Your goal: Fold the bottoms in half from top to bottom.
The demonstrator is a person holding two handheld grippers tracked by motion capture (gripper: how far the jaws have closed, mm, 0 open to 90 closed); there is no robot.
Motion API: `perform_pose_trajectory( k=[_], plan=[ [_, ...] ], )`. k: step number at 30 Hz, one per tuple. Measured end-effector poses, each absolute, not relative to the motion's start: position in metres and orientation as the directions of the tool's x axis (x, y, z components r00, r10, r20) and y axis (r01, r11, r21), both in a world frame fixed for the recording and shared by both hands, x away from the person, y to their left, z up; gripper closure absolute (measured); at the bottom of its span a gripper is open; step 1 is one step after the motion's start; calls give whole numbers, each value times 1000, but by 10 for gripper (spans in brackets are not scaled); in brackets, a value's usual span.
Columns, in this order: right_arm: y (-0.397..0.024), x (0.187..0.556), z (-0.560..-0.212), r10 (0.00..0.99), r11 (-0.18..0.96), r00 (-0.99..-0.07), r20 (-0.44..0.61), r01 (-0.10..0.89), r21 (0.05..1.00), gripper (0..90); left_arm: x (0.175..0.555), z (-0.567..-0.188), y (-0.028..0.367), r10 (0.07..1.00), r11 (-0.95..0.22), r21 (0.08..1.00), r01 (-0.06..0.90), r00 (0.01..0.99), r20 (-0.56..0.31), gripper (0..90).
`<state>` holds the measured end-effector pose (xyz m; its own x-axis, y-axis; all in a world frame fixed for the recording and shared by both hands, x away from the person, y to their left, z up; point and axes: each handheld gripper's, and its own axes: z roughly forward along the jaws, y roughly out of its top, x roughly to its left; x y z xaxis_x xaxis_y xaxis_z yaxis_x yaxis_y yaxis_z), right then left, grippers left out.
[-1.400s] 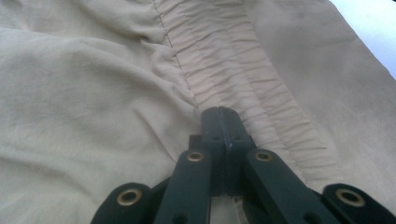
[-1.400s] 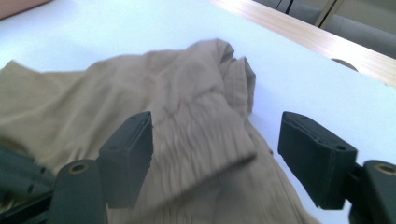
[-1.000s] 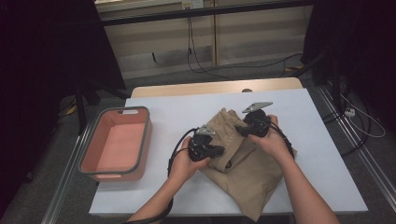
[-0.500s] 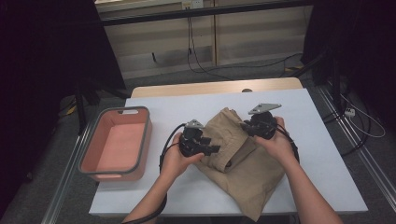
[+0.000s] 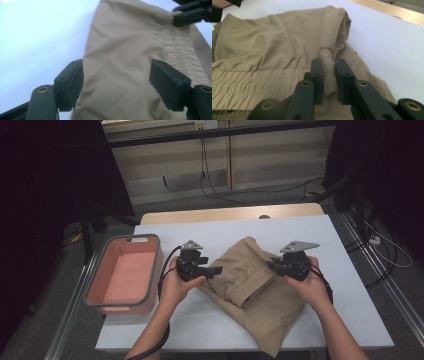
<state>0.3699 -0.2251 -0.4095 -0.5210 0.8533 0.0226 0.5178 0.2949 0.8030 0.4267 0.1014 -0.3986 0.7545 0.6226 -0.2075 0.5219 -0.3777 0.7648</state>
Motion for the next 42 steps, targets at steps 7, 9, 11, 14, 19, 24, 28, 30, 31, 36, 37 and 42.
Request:
perform_pose_trajectory(
  k=[7,9,11,14,19,24,28,30,31,36,37,42],
  plan=[
    [-226,368,-426,859,308,-512,18,544,781,786,429,-400,107,645,-383,753,536,738,-197,262],
    [-224,369,-430,860,315,-510,10,548,775,780,430,-401,109,649,-388,750,535,737,-190,261],
    [-224,371,-434,861,314,-508,11,550,774,769,431,-402,111,650,-390,747,539,735,-191,258],
    [-223,371,-437,862,318,-507,6,549,773,746,431,-402,113,659,-386,750,536,730,-182,253],
    [-222,371,-440,858,325,-514,2,547,772,708,432,-401,116,662,-397,745,536,730,-172,238],
    [-221,371,-437,862,309,-506,10,542,781,658,432,-402,116,667,-403,742,536,727,-163,234],
    [-221,371,-432,860,297,-510,18,528,796,591,432,-401,117,672,-389,746,541,720,-172,230],
    [-220,370,-429,862,291,-506,20,527,799,536,433,-401,118,674,-388,747,539,719,-169,228],
    [-220,369,-428,859,297,-511,15,523,799,515,433,-400,119,675,-387,748,539,719,-168,227],
    [-219,369,-429,870,281,-492,30,546,789,394,433,-400,121,679,-383,748,542,715,-170,223],
    [-219,370,-430,869,280,-493,36,551,786,391,432,-400,121,681,-381,749,541,713,-169,223],
    [-220,368,-431,867,278,-496,49,562,779,338,432,-400,120,680,-391,740,547,714,-168,219]
  ],
)
